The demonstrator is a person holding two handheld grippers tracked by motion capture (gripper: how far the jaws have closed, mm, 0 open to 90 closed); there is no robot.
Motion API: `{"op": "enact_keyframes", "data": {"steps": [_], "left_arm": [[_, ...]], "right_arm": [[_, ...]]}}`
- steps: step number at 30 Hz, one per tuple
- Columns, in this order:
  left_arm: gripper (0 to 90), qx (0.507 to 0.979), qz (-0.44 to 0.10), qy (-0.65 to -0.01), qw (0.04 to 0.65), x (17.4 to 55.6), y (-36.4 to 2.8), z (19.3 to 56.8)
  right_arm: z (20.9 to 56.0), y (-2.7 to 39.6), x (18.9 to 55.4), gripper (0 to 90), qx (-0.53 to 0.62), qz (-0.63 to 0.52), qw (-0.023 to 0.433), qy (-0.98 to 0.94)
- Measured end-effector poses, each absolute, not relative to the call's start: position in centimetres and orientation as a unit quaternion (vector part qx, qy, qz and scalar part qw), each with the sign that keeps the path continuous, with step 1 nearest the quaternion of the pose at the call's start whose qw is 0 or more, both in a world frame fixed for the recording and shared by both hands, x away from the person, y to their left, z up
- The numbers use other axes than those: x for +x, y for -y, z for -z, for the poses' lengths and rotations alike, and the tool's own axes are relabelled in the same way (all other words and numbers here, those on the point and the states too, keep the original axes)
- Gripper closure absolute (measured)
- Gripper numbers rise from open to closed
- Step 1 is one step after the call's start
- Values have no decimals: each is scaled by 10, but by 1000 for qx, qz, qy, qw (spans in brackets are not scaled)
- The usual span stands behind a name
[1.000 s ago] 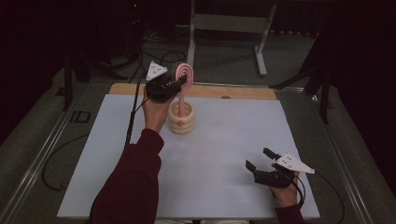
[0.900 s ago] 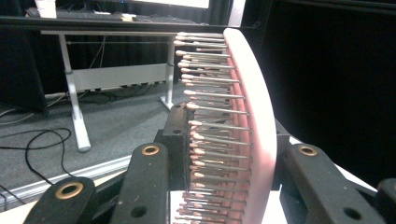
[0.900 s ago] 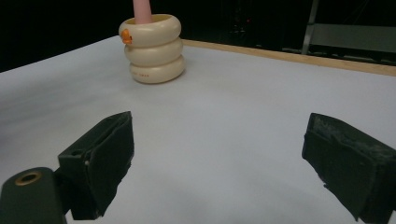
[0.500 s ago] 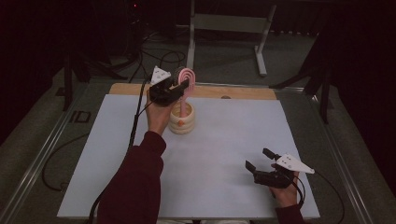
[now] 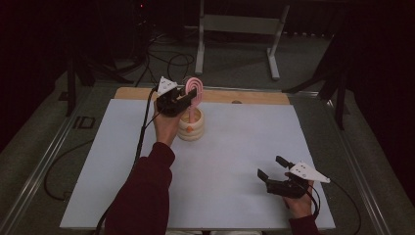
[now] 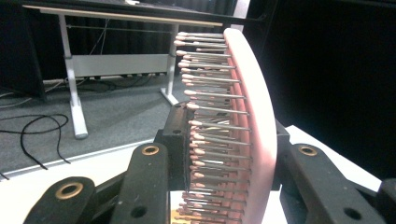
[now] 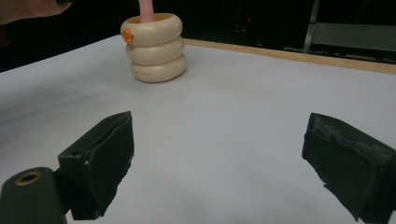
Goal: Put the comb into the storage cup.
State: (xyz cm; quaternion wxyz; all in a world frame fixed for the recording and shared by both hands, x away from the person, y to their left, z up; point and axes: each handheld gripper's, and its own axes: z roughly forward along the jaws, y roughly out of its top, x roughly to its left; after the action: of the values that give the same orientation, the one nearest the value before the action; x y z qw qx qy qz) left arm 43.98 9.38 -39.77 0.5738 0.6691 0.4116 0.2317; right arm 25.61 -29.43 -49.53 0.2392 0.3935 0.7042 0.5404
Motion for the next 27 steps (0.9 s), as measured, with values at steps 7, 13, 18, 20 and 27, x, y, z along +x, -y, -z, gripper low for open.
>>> {"op": "enact_keyframes", "data": {"steps": [7, 13, 18, 20, 27], "left_arm": [[645, 668, -223, -423, 570, 439, -95, 413], [644, 660, -218, -432, 575, 438, -98, 423], [640, 654, -223, -439, 574, 437, -103, 424], [634, 653, -223, -441, 574, 438, -106, 425], [610, 653, -229, -448, 567, 438, -116, 425]], "right_arm": [[495, 295, 256, 93, 393, -541, 239, -704], [495, 294, 256, 93, 393, -541, 239, -704], [495, 294, 256, 93, 393, -540, 239, -704], [495, 294, 256, 93, 393, -540, 239, -705], [495, 294, 256, 93, 393, -542, 237, -704]]}}
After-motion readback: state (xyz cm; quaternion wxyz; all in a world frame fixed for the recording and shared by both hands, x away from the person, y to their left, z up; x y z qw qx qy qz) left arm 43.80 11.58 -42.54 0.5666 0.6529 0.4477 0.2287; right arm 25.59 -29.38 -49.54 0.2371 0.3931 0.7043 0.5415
